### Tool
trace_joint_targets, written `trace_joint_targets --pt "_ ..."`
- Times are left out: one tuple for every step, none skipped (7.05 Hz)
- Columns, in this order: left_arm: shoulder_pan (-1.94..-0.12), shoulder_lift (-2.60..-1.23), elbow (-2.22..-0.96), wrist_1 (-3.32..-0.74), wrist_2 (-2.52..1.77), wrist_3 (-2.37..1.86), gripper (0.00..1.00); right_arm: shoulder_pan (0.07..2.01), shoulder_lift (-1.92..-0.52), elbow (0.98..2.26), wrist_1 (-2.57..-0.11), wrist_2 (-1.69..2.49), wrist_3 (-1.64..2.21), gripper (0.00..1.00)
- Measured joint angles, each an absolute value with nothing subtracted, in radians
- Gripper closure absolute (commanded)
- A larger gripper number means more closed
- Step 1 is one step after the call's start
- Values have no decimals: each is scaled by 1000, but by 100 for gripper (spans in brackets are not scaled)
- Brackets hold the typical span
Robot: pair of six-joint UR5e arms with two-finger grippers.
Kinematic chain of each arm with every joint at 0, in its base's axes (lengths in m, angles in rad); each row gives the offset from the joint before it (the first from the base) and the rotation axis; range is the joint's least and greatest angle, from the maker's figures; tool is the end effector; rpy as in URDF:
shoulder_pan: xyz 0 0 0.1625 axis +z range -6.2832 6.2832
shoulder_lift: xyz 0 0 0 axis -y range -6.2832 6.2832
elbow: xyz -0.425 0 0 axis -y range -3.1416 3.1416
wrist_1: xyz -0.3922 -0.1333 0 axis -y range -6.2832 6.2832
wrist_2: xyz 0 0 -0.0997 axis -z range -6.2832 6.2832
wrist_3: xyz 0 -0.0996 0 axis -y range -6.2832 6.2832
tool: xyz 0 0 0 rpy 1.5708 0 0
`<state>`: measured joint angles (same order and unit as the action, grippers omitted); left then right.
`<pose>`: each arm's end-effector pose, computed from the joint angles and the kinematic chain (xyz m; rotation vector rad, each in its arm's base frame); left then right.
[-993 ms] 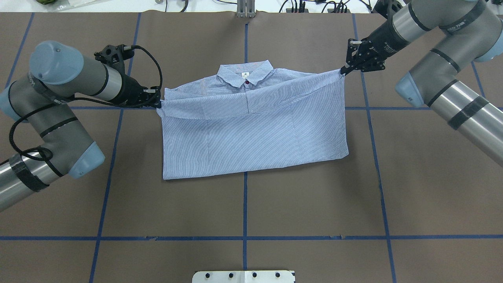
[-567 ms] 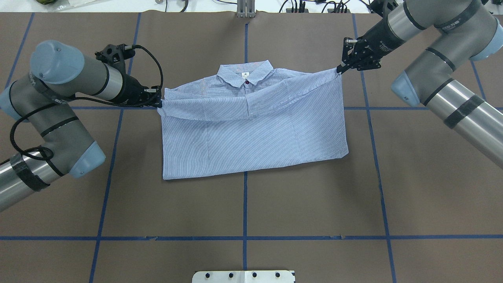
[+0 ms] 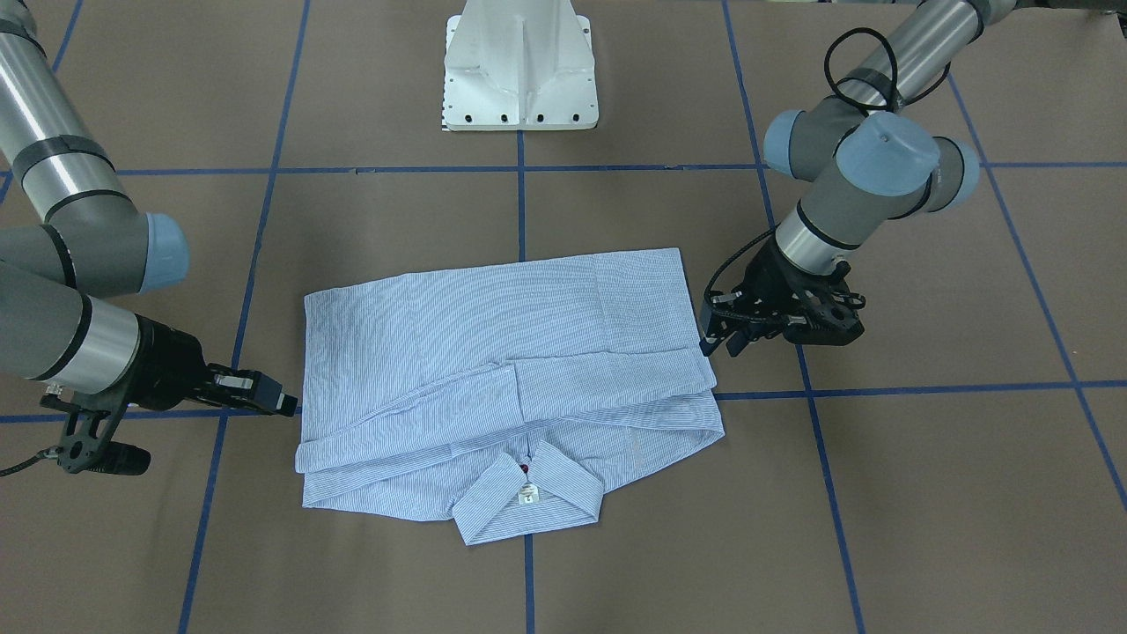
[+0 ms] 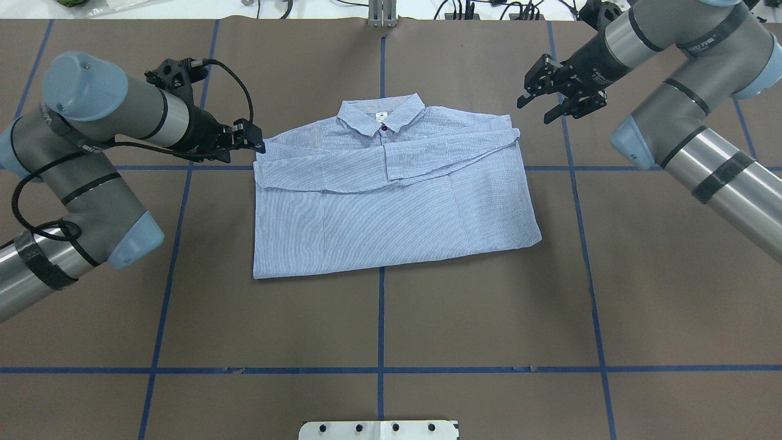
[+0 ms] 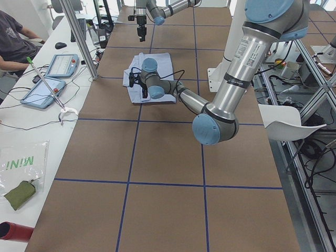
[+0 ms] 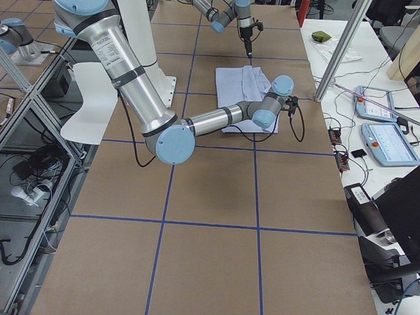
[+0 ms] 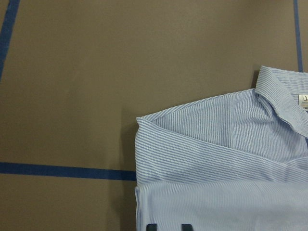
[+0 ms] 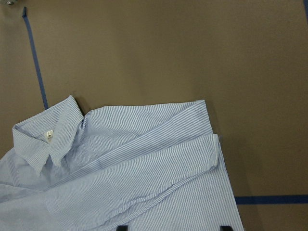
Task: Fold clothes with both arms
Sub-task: 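Raise the left gripper away while the right gripper moves to the shirt's side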
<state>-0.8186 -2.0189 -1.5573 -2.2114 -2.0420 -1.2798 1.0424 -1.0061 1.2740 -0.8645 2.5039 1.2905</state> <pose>0.3903 -0.5460 0.3349 0.1944 1.1190 -0.2166 -0.3123 -0.6406 0.3685 -0.1216 -1.2264 0.2095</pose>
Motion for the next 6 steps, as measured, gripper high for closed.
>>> trace_joint_targets --pt "-824 -2020 -1560 -2208 -2043 -1281 1 1038 -1016 1292 -865 2507 1297 0" --pt "-828 -2020 -1563 -2205 -2043 -1282 1 1021 -1037 1328 -866 2506 1303 0" --pt "-831 -2020 -1566 -2205 -2043 -1284 1 986 -1072 1376 -867 2490 1311 0" --pt "-834 -2020 -1573 -2204 -2043 -1285 1 938 -1114 1420 -866 2463 1315 0" --pt "-835 -2020 -1582 -2203 -2043 -1291 1 891 -1157 1454 -866 2436 1316 0" --pt "-835 -2020 -1590 -2201 -2043 -1301 1 854 -1191 1470 -865 2410 1316 0"
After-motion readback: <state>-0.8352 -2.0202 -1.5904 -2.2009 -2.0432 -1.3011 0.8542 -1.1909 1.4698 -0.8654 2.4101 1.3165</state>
